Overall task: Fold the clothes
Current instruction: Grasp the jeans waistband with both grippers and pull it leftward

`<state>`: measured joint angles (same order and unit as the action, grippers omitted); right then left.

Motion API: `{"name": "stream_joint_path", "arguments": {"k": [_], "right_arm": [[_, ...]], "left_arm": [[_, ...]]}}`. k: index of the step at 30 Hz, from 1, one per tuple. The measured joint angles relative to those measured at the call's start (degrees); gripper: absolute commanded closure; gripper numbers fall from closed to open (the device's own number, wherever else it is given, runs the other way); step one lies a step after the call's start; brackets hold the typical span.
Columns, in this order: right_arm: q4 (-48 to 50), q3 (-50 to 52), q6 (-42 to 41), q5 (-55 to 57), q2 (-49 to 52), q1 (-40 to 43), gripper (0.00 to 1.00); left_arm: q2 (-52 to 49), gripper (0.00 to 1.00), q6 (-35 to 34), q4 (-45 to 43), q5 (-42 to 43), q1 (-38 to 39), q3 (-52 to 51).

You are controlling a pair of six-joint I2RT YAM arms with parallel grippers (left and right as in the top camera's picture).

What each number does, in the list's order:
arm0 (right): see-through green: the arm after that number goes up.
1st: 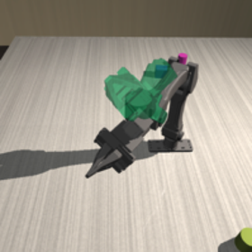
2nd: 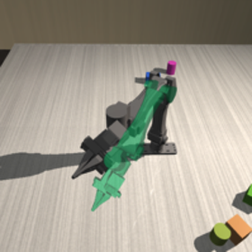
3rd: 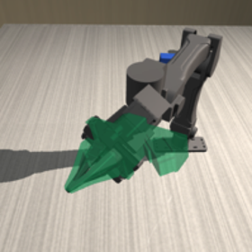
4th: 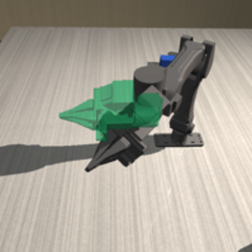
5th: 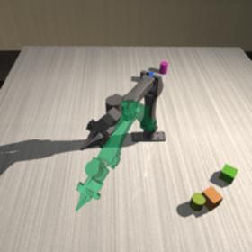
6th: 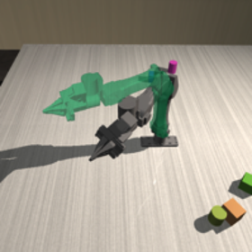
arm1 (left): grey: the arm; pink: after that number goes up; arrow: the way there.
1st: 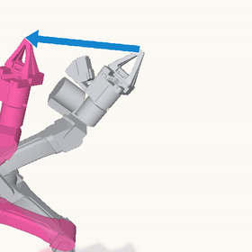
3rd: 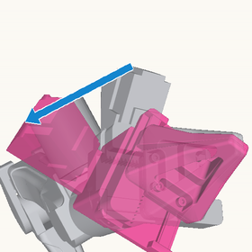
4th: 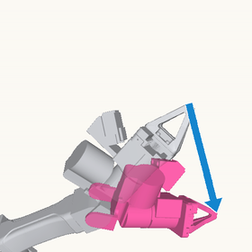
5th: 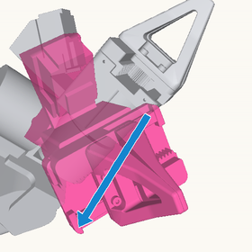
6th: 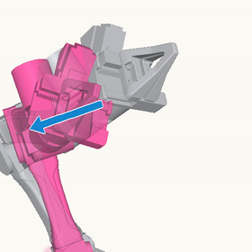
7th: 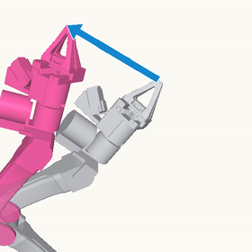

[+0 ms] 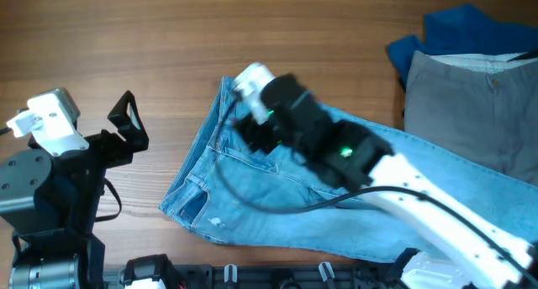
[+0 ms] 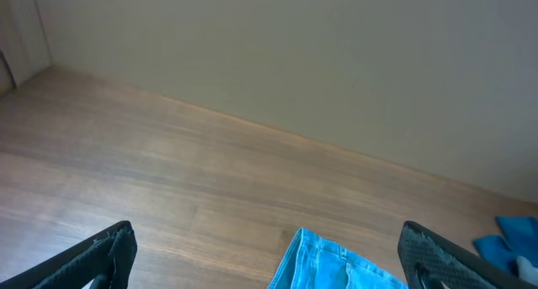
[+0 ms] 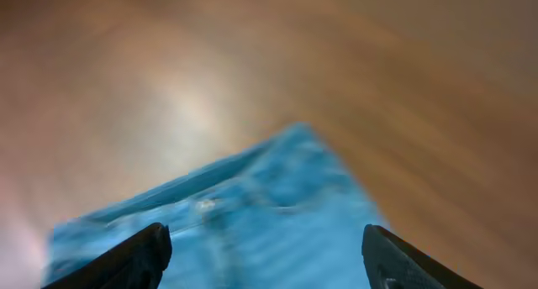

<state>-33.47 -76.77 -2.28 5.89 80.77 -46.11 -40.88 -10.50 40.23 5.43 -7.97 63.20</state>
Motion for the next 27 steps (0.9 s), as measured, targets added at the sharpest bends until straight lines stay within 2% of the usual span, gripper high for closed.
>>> {"name": "stream_joint_path", "arguments": {"k": [1,3,5,6,7,9,10,11,12,14,16,19,22,27], "right_arm": [[-0.61,-0.52,-0.61,1.68,-2.36,2.69,0.39],[-4.31,-1.75,-3.45,1.38,-7.78,9.16,0.69],[-12.72,-2.97,-8.57,-3.63,-9.11,12.79,0.71],[-16.35,-2.93,-11.02,-6.78,-7.76,13.18,0.82],[-18.4,-2.86,-12.04,-9.64,-5.07,13.16,0.82],[-22.67,-2.12,-13.81,-12.13,3.3,13.73,0.72],[-23.06,-1.53,-14.34,-12.52,5.2,14.64,0.7],[-23.06,-1.03,-15.23,-12.76,6.1,16.13,0.69],[-21.68,-0.92,-15.74,-12.96,5.77,18.82,0.69],[-19.08,-0.92,-16.15,-12.98,3.37,22.51,0.7],[-17.42,-0.94,-16.37,-12.92,-0.52,25.49,0.7],[-17.22,-1.03,-16.87,-11.13,-6.64,30.05,0.68],[-19.78,-1.07,-19.78,-7.89,-6.97,32.24,0.66],[-23.3,-1.07,-23.58,-5.77,-6.62,34.18,0.66]], "left_arm": [[-0.74,0.14,0.37,0.72,0.42,-0.02,0.04],[-3.5,0.3,1.84,3.87,2.89,0.0,0.17],[-7.85,0.31,2.71,7.45,5.4,0.04,0.31],[-9.94,0.31,3.04,9.11,6.12,0.15,0.39],[-12.17,0.3,3.19,10.4,6.69,0.57,0.39],[-15.32,0.32,3.39,10.6,7.41,2.19,0.35],[-15.74,0.36,3.72,10.62,7.69,2.91,0.35],[-16.06,0.41,4.24,10.82,7.78,3.93,0.37],[-17.0,0.54,4.92,11.21,8.04,5.81,0.37],[-20.33,0.7,5.86,11.47,8.17,8.37,0.39],[-26.88,0.78,6.56,11.15,8.24,11.32,0.46],[-38.38,0.82,8.0,8.57,8.26,15.26,0.46],[-48.24,0.96,11.52,2.97,8.5,20.04,0.46],[-65.42,0.96,13.46,-9.9,9.79,21.9,0.46]]}}
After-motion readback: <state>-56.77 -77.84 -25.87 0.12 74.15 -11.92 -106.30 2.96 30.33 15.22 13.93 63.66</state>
